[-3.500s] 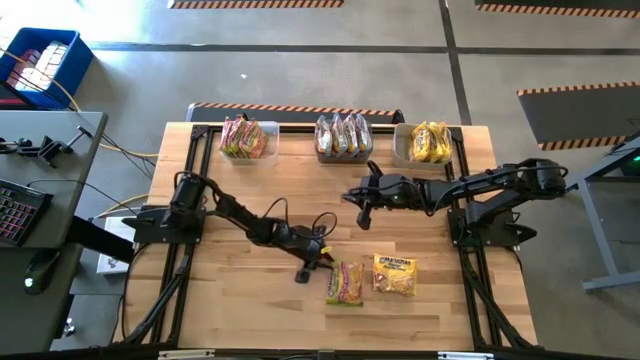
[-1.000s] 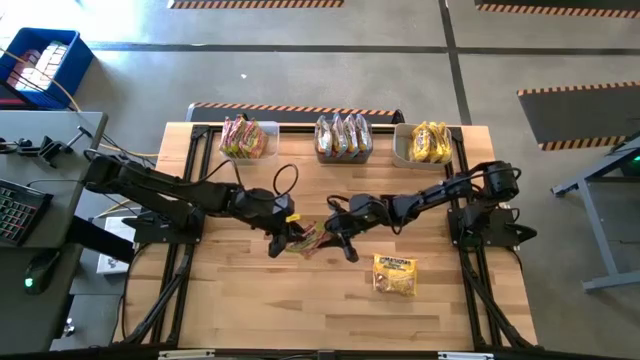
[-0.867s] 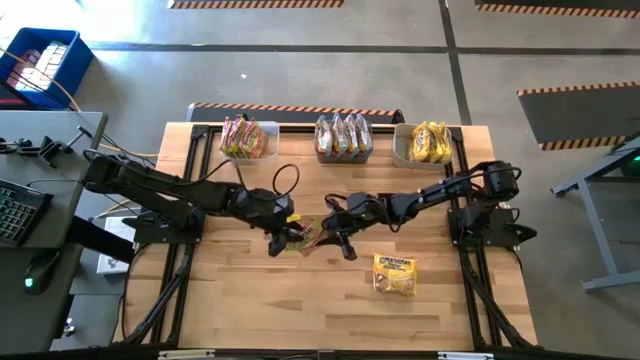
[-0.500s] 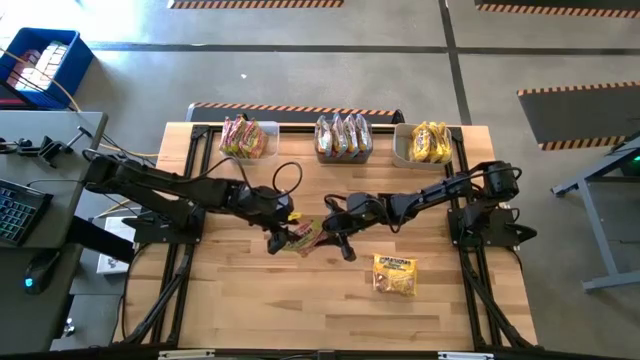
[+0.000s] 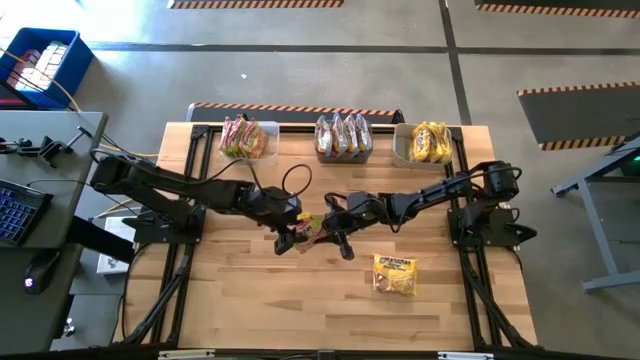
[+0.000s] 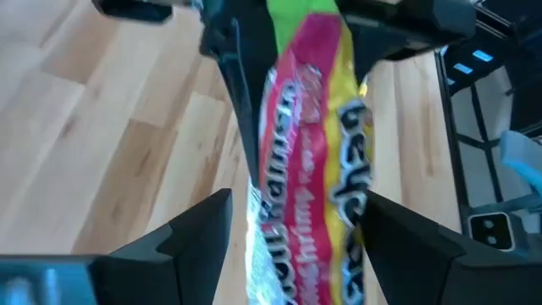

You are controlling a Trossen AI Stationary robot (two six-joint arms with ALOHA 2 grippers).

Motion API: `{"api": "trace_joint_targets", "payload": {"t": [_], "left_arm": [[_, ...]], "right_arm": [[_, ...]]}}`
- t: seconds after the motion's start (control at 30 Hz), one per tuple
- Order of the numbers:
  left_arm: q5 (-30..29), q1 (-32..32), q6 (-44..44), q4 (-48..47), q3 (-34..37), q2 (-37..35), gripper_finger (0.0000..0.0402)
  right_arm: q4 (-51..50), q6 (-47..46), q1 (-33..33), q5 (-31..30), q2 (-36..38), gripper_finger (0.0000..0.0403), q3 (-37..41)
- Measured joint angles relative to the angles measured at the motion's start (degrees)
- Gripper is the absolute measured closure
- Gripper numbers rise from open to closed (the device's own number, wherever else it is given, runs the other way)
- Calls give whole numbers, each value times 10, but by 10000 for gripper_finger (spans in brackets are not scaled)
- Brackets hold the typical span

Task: Sort Maruchan noodles
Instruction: Put the green noodle pack into the transparent bin

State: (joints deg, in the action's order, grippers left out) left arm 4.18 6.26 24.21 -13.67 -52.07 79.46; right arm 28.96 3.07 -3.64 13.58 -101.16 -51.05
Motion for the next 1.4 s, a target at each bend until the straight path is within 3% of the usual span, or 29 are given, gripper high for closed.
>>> {"api": "trace_joint_targets", "payload": {"t": [0.17,0.57,0.77,0.93,1.07,1.23,1.4], "left_arm": [[19,-4,-19,2,0,0,172],[41,-4,-49,11,0,14,256],[77,-11,-64,13,0,13,300],[78,-20,-86,-12,1,-7,302],[68,-48,-90,-65,1,-47,303],[54,-119,-62,-132,-1,-108,303],[5,-236,-50,-237,-38,-127,304]], "right_arm": [[12,0,0,0,0,316,0],[42,-9,0,-5,0,308,1],[57,-2,-3,-14,0,244,1],[56,-28,-1,-19,8,182,1],[1,-9,-1,-56,45,158,1],[-118,24,13,-156,114,168,1],[-161,20,51,-174,148,228,1]]}}
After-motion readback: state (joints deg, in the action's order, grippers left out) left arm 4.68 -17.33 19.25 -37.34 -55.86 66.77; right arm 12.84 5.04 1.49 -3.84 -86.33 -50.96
